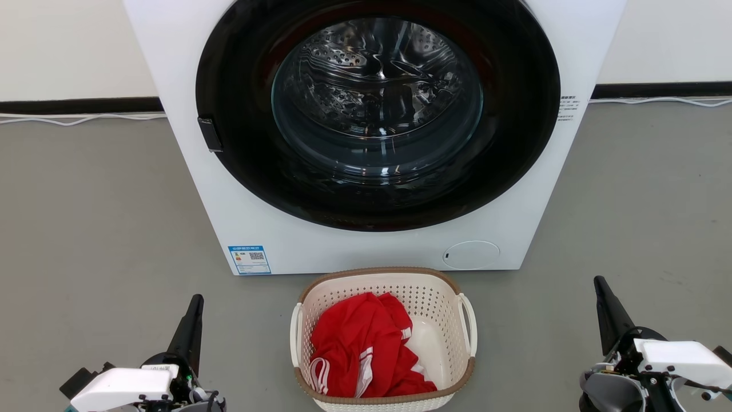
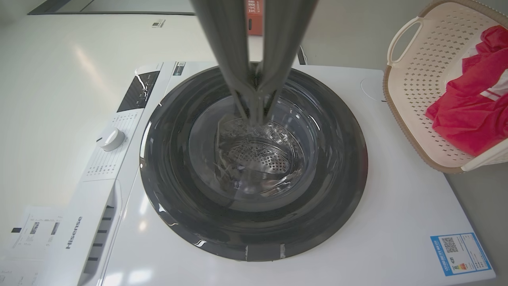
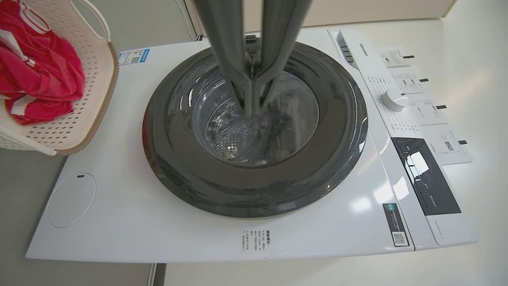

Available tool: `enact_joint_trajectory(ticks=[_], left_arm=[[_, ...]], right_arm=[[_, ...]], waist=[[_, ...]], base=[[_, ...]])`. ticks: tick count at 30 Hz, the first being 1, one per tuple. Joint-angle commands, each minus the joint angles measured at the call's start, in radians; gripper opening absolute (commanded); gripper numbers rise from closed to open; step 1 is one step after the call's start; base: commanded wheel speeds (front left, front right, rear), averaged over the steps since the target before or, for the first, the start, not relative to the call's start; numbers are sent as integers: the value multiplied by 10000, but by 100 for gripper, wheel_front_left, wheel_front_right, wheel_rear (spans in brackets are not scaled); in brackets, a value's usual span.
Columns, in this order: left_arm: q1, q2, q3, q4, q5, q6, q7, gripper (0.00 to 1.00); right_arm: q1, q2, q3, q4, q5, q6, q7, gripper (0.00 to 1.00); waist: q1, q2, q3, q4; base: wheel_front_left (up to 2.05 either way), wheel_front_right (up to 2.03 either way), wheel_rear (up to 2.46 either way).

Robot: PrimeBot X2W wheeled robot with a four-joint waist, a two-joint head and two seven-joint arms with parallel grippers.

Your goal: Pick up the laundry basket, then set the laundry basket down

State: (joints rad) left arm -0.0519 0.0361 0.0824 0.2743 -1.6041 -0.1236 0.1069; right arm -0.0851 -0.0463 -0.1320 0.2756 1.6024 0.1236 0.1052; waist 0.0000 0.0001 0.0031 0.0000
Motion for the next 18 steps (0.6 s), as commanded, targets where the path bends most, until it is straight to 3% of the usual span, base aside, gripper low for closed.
enact_joint_trajectory(ticks=[1, 11, 12, 18], left_arm=[[-560, 141, 310, -295, -49, -71, 60, 0], [-560, 141, 310, -295, -49, -71, 60, 0], [16, -6, -2, 34, 1, 2, -7, 100], [67, -18, -155, 40, -22, 1, -166, 100]], right_arm=[[-228, -39, 187, -309, 67, 71, 77, 0], [-228, -39, 187, -309, 67, 71, 77, 0], [13, 0, 4, 36, -2, -2, -1, 100], [73, 9, 127, 26, -58, -3, -148, 100]], waist=[[0, -1, 0, 0], [0, -1, 0, 0], [0, -1, 0, 0], [15, -1, 3, 0]], base=[[0, 0, 0], [0, 0, 0], [0, 0, 0], [0, 0, 0]])
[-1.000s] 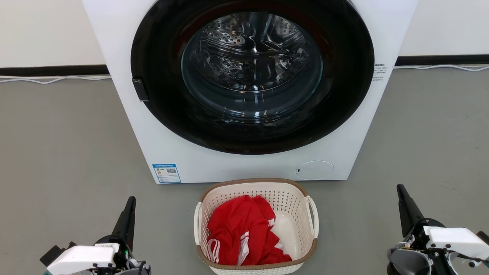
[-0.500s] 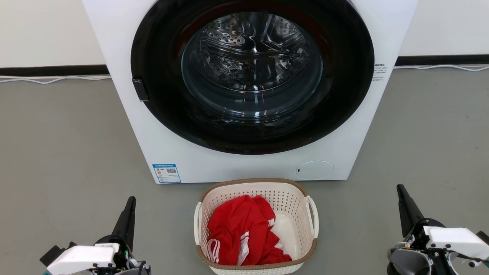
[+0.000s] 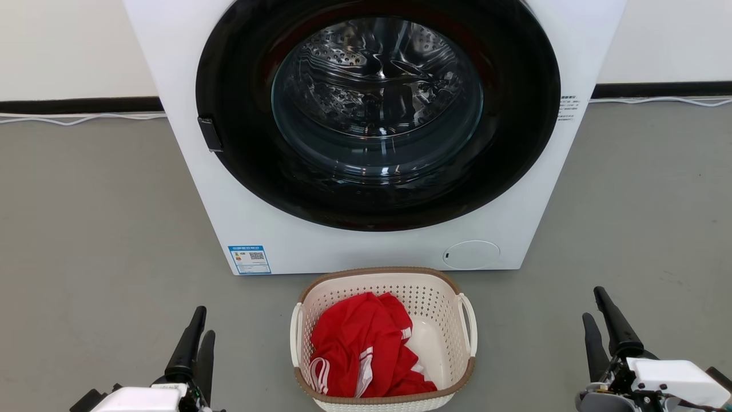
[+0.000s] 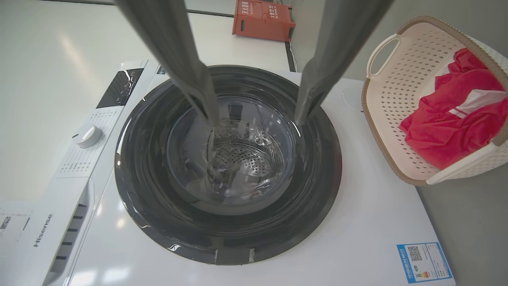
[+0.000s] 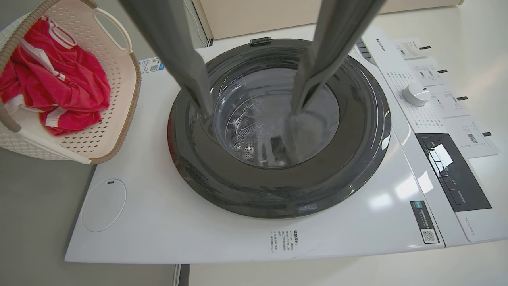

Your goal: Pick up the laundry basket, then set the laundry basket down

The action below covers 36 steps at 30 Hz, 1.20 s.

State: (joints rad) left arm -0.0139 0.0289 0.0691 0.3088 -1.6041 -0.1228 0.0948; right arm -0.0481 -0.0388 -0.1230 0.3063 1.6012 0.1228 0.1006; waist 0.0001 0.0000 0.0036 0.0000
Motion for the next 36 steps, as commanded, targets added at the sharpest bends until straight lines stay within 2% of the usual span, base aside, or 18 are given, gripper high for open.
enact_joint_trajectory(ticks=[1, 6, 13, 24, 36], left_arm=[[-306, 56, -48, -322, -25, -7, -75, 100], [-267, 63, -165, -412, -1, -10, -221, 100], [-248, 72, -321, -486, 335, -15, -427, 100], [-240, 85, -451, -501, 1440, -21, -720, 100], [-218, 101, -481, -580, 3401, -28, -1071, 100]], right_arm=[[-287, -66, 61, -300, -68, 6, -132, 100], [-225, -68, 133, -407, -214, 9, -278, 100], [-180, -71, 211, -520, -873, 13, -485, 100], [-135, -108, 308, -717, -2770, 19, -778, 100], [-104, -156, 510, -942, -5142, 27, -1129, 100]], waist=[[20, 0, -10, 0], [2, 0, 8, -1], [0, 0, 21, 3], [0, 0, 43, 16], [0, 0, 54, -18]], base=[[0, 0, 0], [0, 0, 0], [0, 0, 0], [0, 0, 0], [0, 0, 0]])
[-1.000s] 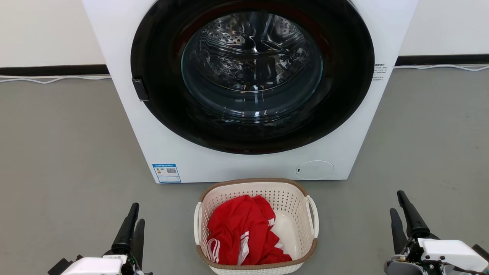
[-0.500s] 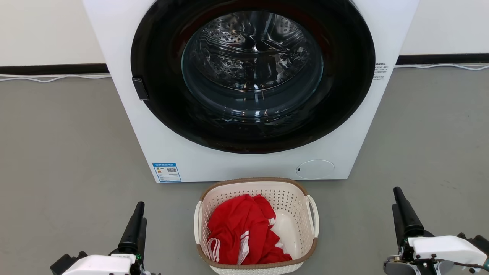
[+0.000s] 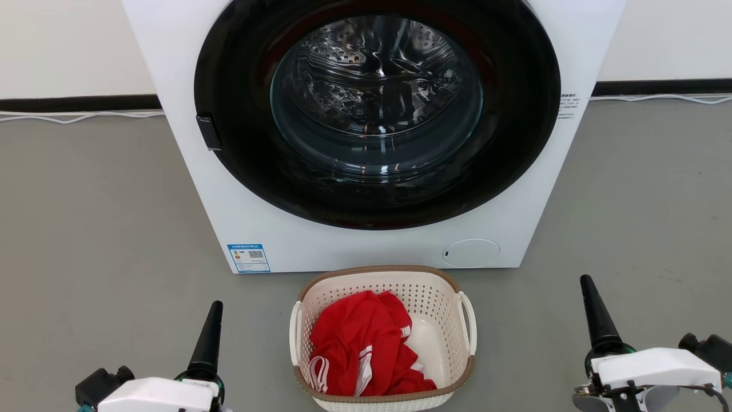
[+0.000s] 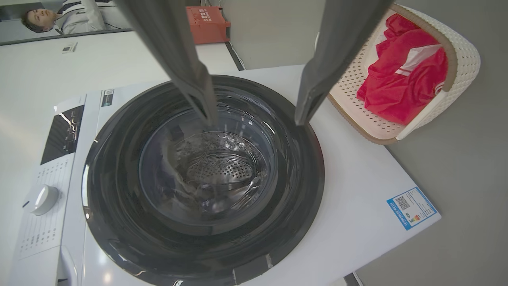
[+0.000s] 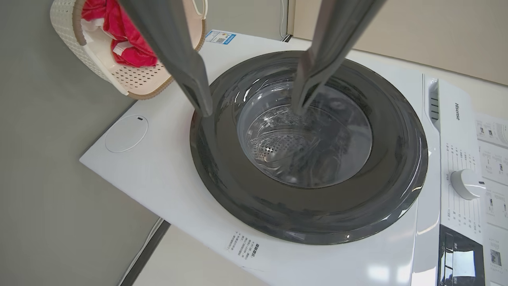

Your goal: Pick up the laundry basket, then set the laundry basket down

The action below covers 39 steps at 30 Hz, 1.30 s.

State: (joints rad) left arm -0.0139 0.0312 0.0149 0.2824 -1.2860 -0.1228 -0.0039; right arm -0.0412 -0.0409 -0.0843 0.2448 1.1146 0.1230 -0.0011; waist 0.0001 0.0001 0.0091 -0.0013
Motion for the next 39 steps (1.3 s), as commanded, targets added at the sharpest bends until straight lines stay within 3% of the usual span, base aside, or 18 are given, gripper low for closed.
enact_joint_trajectory(ticks=[1, 16, 39], left_arm=[[-213, 79, 60, -327, 417, -28, -113, 100], [-94, 99, 29, -539, 3019, 101, -554, 100], [65, 128, -114, -742, 5760, 258, -1199, 100]], right_arm=[[-175, -148, 152, -335, -437, 25, -142, 100], [-257, -399, 594, -298, -2611, 34, -582, 100], [-216, -275, 284, -86, -5596, 48, -1227, 100]], waist=[[-1, -1, -1, -10], [-1, -1, -1, -70], [-1, -1, 71, -3]], base=[[0, 0, 0], [0, 0, 0], [0, 0, 0]])
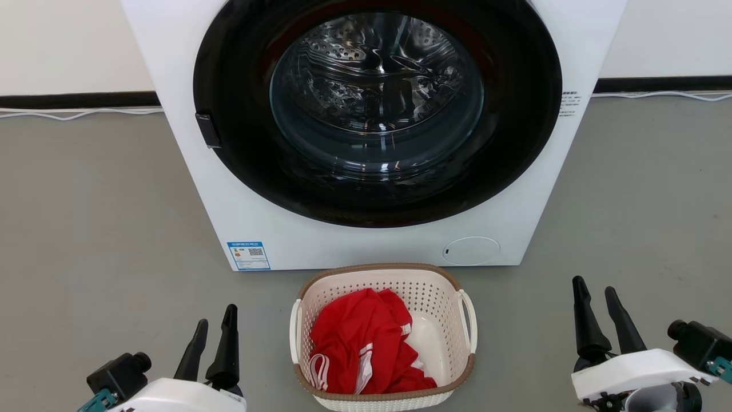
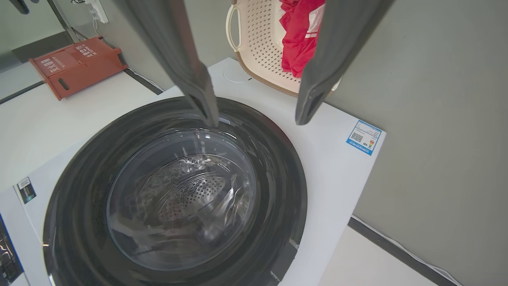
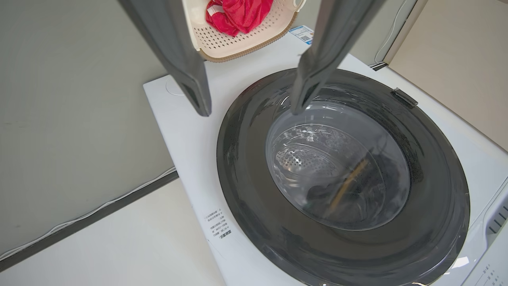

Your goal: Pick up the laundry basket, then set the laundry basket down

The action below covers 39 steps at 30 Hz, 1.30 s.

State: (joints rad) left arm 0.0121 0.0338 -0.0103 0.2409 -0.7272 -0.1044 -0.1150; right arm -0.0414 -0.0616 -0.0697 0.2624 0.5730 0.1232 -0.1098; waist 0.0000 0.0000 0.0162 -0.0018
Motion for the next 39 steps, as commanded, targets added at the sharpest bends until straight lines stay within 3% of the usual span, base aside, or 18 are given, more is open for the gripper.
enact_joint_trajectory(ticks=[1, 39], left_arm=[[-186, 103, 126, -340, 296, 81, -118, 100], [86, 153, -10, -772, 5268, 352, -1233, 100]], right_arm=[[-210, -50, 95, -276, -314, 47, -169, 100], [98, 111, -223, -278, -5408, 70, -1285, 100]], waist=[[0, 0, 2, 13], [0, 0, 54, -130]], base=[[0, 0, 0], [0, 0, 0]])
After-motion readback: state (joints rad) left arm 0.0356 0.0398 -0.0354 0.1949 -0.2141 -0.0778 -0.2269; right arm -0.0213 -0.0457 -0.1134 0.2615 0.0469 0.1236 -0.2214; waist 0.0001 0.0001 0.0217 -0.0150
